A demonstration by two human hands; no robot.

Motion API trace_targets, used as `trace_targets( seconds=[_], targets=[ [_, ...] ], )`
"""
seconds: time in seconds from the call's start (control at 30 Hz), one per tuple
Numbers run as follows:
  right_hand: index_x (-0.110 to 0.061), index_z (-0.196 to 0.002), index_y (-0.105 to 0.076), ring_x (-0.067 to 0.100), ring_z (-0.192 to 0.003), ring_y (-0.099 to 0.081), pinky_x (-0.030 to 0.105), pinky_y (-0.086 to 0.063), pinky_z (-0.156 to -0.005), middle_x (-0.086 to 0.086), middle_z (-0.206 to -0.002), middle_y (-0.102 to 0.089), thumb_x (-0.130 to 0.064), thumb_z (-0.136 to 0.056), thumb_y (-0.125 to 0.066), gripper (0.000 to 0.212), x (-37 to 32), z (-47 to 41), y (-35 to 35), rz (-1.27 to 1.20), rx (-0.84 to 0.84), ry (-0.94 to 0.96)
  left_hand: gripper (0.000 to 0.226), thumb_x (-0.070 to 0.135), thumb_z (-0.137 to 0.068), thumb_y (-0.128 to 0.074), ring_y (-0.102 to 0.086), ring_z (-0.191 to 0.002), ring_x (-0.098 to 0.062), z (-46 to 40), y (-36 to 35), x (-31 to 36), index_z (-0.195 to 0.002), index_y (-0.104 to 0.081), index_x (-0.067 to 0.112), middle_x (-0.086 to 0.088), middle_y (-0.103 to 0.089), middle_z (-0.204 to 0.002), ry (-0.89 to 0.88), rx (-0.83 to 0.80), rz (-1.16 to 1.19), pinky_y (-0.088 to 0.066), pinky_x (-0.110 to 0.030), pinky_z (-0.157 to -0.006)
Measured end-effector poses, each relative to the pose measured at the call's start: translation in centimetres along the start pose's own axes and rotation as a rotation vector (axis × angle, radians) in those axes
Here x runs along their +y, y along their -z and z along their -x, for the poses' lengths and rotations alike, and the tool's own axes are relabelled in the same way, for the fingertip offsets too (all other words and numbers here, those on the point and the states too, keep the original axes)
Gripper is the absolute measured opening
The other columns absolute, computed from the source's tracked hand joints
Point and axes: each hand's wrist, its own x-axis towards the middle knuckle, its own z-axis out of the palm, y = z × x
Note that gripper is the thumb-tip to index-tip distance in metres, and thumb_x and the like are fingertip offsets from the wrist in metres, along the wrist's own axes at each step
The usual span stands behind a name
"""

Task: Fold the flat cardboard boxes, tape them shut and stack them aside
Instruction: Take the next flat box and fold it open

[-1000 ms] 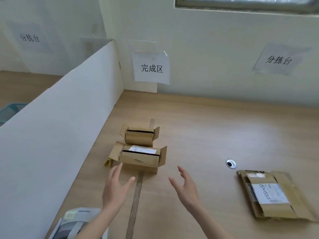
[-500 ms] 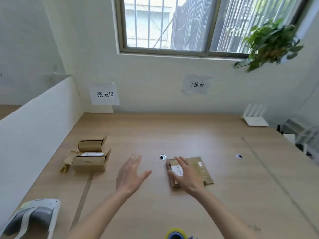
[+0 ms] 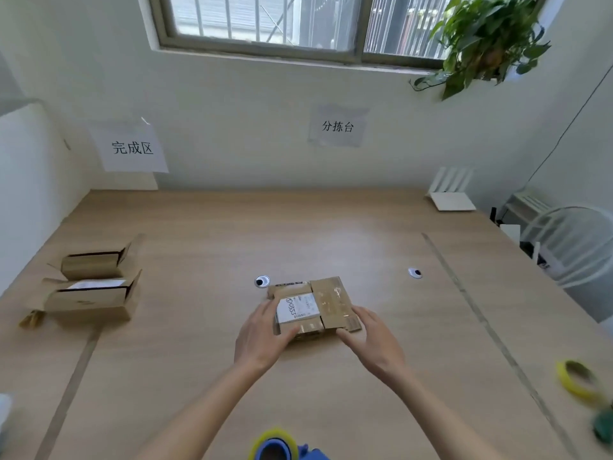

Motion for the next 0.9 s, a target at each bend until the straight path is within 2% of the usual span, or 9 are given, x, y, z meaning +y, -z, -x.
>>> trace_targets(
  seconds=[0.2, 0.37, 0.53, 0.63, 0.7, 0.9],
  targets=[
    [-0.032, -0.155, -0.036, 0.008, -0.146, -0.037, 0.037, -0.041, -0.113, -0.015, -0.16, -0.035, -0.062, -0.092, -0.059, 0.074, 4.3, -6.0, -4.3, 0.016, -0.123, -0.057, 0.081, 0.064, -0.087, -0.061, -0.04, -0.138, -0.013, -4.3, -6.6, -3.1, -0.155, -0.028, 0.036, 0.01, -0.04, -0.152, 0.161, -0.048, 0.024, -0.047, -0.038, -0.101],
    [-0.029, -0.157, -0.034, 0.01, -0.148, -0.034, 0.038, -0.038, -0.116, -0.01, -0.162, -0.034, -0.06, -0.091, -0.062, 0.078, 6.9, -10.9, -7.2, -0.013, -0.154, -0.091, 0.086, 0.057, -0.087, -0.067, -0.036, -0.142, -0.014, -8.0, -10.6, -4.9, -0.158, -0.025, 0.031, 0.007, -0.034, -0.157, 0.27, -0.048, 0.066, -0.043, -0.039, -0.106],
    [-0.029, -0.158, -0.032, 0.01, -0.15, -0.029, 0.037, -0.035, -0.116, -0.011, -0.164, -0.03, -0.06, -0.088, -0.065, 0.084, 8.2, -14.5, -9.4, -0.059, -0.164, -0.109, 0.082, 0.052, -0.085, -0.072, -0.045, -0.132, -0.013, -10.8, -12.8, -5.8, -0.154, -0.03, 0.035, 0.009, -0.041, -0.145, 0.306, -0.02, 0.089, -0.046, -0.034, -0.095],
    [-0.026, -0.159, -0.031, 0.012, -0.15, -0.031, 0.037, -0.035, -0.118, -0.008, -0.164, -0.032, -0.06, -0.086, -0.068, 0.088, 8.9, -17.2, -10.8, -0.092, -0.176, -0.11, 0.071, 0.054, -0.082, -0.073, -0.051, -0.121, -0.014, -12.5, -14.4, -6.3, -0.143, -0.039, 0.04, 0.012, -0.047, -0.13, 0.361, 0.007, 0.106, -0.044, -0.032, -0.08],
    [-0.027, -0.159, -0.029, 0.014, -0.149, -0.033, 0.04, -0.036, -0.117, -0.006, -0.163, -0.033, -0.061, -0.084, -0.069, 0.092, 9.1, -18.9, -11.8, -0.124, -0.18, -0.117, 0.066, 0.054, -0.079, -0.074, -0.054, -0.115, -0.012, -13.2, -15.2, -6.5, -0.137, -0.042, 0.043, 0.014, -0.048, -0.123, 0.384, 0.023, 0.119, -0.043, -0.031, -0.076],
    [-0.034, -0.155, -0.031, 0.015, -0.144, -0.037, 0.039, -0.039, -0.111, -0.005, -0.155, -0.04, -0.06, -0.077, -0.075, 0.094, 9.4, -20.6, -13.4, -0.221, -0.196, -0.114, 0.066, 0.045, -0.076, -0.079, -0.05, -0.098, -0.005, -13.9, -17.0, -6.5, -0.134, -0.047, 0.041, 0.012, -0.05, -0.126, 0.432, 0.103, 0.164, -0.04, -0.027, -0.073]
  ],
)
